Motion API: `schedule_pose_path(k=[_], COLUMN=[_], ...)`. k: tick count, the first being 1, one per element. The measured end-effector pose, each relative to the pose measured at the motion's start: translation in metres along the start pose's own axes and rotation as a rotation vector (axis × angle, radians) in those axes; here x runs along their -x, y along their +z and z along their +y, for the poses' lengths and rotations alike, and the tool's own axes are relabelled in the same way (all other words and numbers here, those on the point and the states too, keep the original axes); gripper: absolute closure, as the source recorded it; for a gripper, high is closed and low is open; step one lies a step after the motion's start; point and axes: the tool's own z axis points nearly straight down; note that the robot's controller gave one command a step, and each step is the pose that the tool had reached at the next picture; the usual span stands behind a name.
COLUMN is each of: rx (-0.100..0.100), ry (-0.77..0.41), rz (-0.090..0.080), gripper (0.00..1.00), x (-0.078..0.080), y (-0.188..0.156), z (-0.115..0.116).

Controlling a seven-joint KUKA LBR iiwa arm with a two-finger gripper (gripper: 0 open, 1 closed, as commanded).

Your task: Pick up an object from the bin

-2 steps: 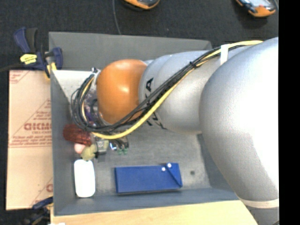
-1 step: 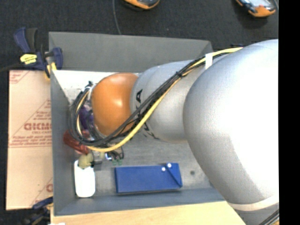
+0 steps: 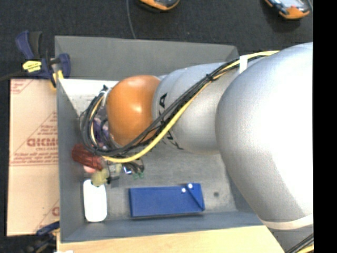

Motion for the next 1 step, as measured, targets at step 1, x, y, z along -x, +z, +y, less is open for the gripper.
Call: schedule_pose_path(k=[1], rx=[0.002], ry=[0.070], rz=[0.001], gripper=[1.00], x=[-0.0106], y=[-0.0578], z=[-0.0003])
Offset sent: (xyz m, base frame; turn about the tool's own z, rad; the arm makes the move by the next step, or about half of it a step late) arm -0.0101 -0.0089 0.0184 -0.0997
